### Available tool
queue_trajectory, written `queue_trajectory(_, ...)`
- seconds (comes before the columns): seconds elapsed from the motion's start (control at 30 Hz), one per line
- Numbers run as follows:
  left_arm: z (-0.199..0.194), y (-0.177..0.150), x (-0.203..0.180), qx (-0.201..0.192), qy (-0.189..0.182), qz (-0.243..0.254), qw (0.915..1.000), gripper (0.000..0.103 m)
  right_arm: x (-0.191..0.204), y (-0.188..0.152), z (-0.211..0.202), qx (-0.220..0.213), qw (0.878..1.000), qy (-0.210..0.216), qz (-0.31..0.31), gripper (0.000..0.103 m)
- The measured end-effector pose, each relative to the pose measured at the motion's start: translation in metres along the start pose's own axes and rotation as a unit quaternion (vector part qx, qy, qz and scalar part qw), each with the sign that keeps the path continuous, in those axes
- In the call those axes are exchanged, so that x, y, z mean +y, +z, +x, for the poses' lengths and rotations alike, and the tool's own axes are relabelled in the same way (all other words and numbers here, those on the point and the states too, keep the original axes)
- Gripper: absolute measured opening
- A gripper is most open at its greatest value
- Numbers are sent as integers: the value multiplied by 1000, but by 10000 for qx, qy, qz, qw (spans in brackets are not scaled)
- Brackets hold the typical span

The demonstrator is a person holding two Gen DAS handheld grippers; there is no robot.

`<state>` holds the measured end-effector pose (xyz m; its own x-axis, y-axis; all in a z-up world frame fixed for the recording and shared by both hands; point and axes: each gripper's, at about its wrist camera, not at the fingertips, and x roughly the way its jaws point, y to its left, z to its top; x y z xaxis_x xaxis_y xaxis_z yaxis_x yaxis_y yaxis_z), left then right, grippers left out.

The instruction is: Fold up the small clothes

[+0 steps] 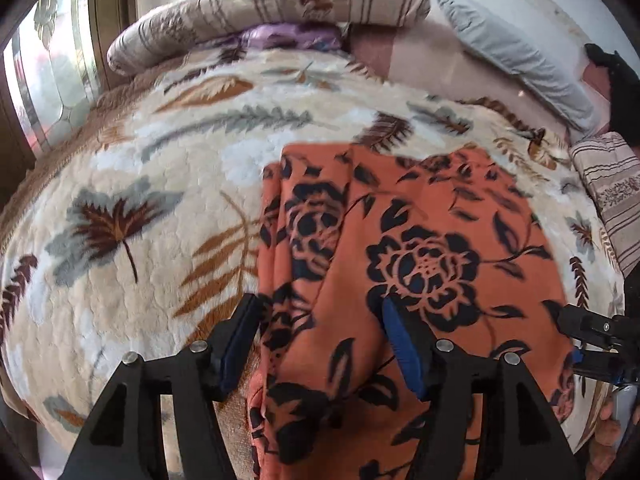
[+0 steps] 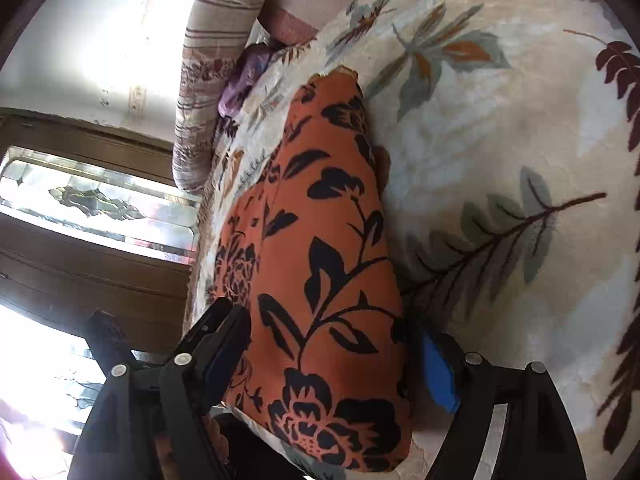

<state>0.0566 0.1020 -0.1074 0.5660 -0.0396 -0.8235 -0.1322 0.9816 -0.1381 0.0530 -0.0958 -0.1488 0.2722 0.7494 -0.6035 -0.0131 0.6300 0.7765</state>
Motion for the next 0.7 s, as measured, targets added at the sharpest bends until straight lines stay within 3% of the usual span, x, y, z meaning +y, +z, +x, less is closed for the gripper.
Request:
queue_trajectory(0.03, 2, -4, 7, -54, -149, -143, 9998, 67, 2, -1, 11, 161, 9997, -158, -131, 65)
queue_trajectory(0.13, 1, -6, 9, -88, -192, -122, 9997, 69, 32, -9, 13, 40, 9915, -896, -940, 45)
queue_trajectory(0.23, 4, -9, 9, -157, -154, -60, 9997, 70, 78, -30, 6, -322, 9641, -1714, -2002, 40)
queue_trajectory(0.3, 5, -11, 11, -181, -217, -70, 9996, 71, 73, -32, 17, -235, 9572, -2014, -2066, 42)
queue_trajectory(0.37, 4, -11, 10, -199, -225, -23, 9995, 71, 46, -23, 18, -112, 9756, -1728, -1347, 63)
queue_trajectory(0.43, 4, -12, 11, -224, -229, 1, 9995, 71, 27, -15, 1, -160, 9939, -903, -610, 64)
queue_trajectory(0.57, 5, -11, 13, -211, -257, -89, 9994, 72, 16, 10, -25, -592, 9973, -375, -218, 71)
queue_trajectory(0.63, 5, -11, 13, -220, -257, -77, 9994, 72, 9, 30, -14, -458, 9989, 48, 43, 72)
queue_trajectory(0.7, 5, -11, 14, -216, -288, -92, 9993, 73, 4, 46, 2, -355, 9992, 3, 186, 72)
